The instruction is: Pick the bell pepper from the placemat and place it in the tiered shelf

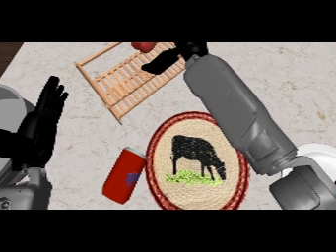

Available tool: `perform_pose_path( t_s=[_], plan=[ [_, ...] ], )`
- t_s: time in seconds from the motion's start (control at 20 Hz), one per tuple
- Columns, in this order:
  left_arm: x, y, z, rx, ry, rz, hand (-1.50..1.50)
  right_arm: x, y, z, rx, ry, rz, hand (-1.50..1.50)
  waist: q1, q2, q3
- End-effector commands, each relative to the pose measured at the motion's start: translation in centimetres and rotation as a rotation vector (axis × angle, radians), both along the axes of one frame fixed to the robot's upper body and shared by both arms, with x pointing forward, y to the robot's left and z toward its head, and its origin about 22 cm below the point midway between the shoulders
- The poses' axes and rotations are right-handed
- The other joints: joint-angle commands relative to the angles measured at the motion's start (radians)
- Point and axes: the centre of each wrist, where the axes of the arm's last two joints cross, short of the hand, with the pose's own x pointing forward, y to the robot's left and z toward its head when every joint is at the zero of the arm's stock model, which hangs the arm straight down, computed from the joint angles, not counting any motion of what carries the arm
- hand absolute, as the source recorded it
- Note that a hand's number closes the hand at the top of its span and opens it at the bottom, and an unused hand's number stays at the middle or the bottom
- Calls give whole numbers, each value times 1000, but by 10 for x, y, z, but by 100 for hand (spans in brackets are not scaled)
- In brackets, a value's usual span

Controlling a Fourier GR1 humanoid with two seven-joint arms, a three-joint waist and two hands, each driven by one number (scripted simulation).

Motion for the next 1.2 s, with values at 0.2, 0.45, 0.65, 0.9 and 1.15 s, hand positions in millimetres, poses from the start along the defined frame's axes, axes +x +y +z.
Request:
perform_pose_path(
  t_s=[0.2,0.45,0.65,0.9,1.15],
  plan=[
    [-13,-2,-10,-8,12,10,0,6,5,19,120,-2,65,-150,-4,-3,0],
    [9,-10,-5,-15,16,8,0,7,6,33,279,-15,92,-150,-16,-6,0],
    [-10,11,-16,-10,24,36,0,21,-28,65,349,-21,-2,-150,-28,-9,0],
    [-13,11,2,-3,15,43,0,31,-77,68,360,8,-150,-150,-37,-13,1],
    [-16,8,-3,-8,23,47,0,37,-161,79,370,45,-191,-150,-40,-11,1]
  ],
)
